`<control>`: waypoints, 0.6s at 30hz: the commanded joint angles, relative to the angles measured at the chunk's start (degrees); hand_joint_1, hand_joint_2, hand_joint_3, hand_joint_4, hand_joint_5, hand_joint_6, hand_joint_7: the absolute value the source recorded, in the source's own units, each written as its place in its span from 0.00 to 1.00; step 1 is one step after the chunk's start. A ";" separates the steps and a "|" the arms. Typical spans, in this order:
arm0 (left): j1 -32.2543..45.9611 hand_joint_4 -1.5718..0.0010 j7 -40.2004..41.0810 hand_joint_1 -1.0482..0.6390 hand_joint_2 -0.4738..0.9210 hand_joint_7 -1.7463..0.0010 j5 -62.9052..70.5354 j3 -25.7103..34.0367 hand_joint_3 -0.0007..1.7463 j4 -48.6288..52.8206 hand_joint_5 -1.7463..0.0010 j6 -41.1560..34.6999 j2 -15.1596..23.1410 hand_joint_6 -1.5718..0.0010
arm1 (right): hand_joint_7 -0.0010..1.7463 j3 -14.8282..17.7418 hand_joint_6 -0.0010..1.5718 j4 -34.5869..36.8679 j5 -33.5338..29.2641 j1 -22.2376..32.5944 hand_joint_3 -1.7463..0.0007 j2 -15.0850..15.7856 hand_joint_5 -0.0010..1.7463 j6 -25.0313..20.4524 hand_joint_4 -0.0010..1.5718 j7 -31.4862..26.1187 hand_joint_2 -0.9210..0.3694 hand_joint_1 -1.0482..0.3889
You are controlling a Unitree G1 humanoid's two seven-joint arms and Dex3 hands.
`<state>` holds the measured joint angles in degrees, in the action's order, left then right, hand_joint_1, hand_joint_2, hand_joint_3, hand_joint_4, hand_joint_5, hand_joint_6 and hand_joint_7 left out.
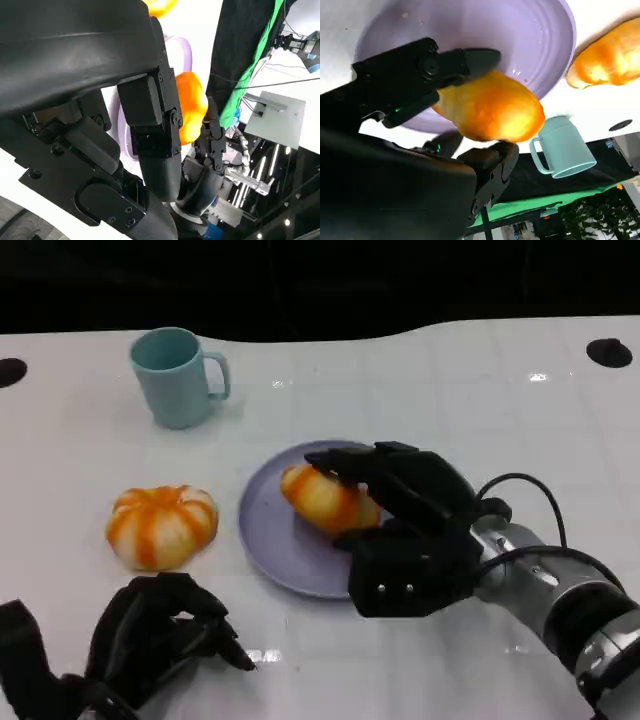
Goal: Grasp the bread from the table and place it into the plate.
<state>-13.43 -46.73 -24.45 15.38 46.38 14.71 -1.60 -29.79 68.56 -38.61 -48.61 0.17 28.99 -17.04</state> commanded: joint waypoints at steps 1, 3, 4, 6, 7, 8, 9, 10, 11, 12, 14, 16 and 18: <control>0.41 0.00 0.47 0.00 0.79 0.78 0.11 0.02 0.00 -0.55 0.65 0.01 0.81 0.00 | 0.00 0.77 0.07 -1.96 1.07 -0.63 0.80 1.07 0.06 -1.06 0.00 1.29 0.00 0.18; 0.40 0.00 0.54 0.00 0.79 0.78 0.24 -0.01 0.00 -0.51 0.65 0.26 0.84 0.00 | 0.00 1.05 0.06 -2.69 1.40 -0.35 0.80 1.31 0.05 -0.94 0.00 1.61 0.00 0.18; 0.40 0.00 0.57 0.00 0.79 0.78 0.30 -0.02 0.00 -0.49 0.65 0.40 0.84 0.00 | 0.00 1.15 0.06 -3.02 1.51 -0.21 0.81 1.45 0.05 -0.80 0.00 1.65 0.00 0.17; 0.32 0.00 0.36 0.00 0.79 0.78 0.20 0.06 0.00 -0.28 0.65 0.55 0.82 0.00 | 0.00 1.27 0.06 -3.74 1.71 0.11 0.81 1.77 0.05 -0.49 0.00 1.77 0.00 0.17; 0.29 0.00 0.32 0.00 0.79 0.78 0.18 0.06 0.00 -0.23 0.65 0.53 0.83 0.00 | 0.00 1.35 0.06 -4.07 1.87 0.28 0.81 1.93 0.06 -0.27 0.01 1.84 0.00 0.16; 0.28 0.00 0.28 0.00 0.79 0.79 0.22 0.04 0.00 -0.19 0.66 0.62 0.84 0.00 | 0.01 1.42 0.06 -4.47 2.08 0.50 0.81 2.15 0.06 0.06 0.01 1.90 0.00 0.16; 0.29 0.00 0.28 0.00 0.79 0.79 0.26 0.01 0.00 -0.22 0.66 0.67 0.84 0.00 | 0.01 1.49 0.07 -4.89 2.28 0.73 0.82 2.37 0.06 0.39 0.02 1.92 0.00 0.16; 0.27 0.00 0.33 0.00 0.79 0.79 0.31 -0.02 0.00 -0.21 0.66 0.70 0.82 0.00 | 0.01 1.56 0.07 -5.31 2.45 0.95 0.82 2.61 0.07 0.70 0.02 1.97 0.00 0.16; 0.25 0.00 0.33 0.00 0.79 0.79 0.30 -0.03 0.00 -0.18 0.66 0.67 0.82 0.00 | 0.01 1.65 0.07 -5.72 2.58 1.17 0.82 2.82 0.07 0.92 0.03 2.04 0.00 0.16; 0.22 0.00 0.34 0.00 0.79 0.79 0.30 -0.03 0.00 -0.16 0.66 0.63 0.81 0.00 | 0.01 1.70 0.07 -6.02 2.66 1.33 0.82 2.95 0.07 1.02 0.03 2.12 0.00 0.16; 0.18 0.00 0.37 0.00 0.79 0.79 0.14 0.03 0.00 -0.10 0.66 0.33 0.72 0.00 | 0.01 1.76 0.08 -7.12 2.77 1.99 0.83 3.70 0.08 1.80 0.04 2.13 0.00 0.16; 0.19 0.00 0.41 0.00 0.78 0.79 0.19 -0.03 0.00 -0.09 0.66 0.24 0.69 0.00 | 0.01 1.82 0.09 -8.43 2.80 2.78 0.83 4.64 0.09 2.76 0.05 2.07 0.00 0.15; 0.25 0.00 0.52 0.00 0.78 0.79 0.30 -0.12 0.00 -0.23 0.66 0.28 0.66 0.00 | 0.02 1.94 0.10 -9.81 2.87 3.55 0.83 5.52 0.10 3.36 0.05 2.39 0.00 0.15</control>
<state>-13.43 -46.73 -24.43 15.37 46.40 14.84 -1.60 -28.38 60.75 -36.35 -46.26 3.70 31.23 -15.30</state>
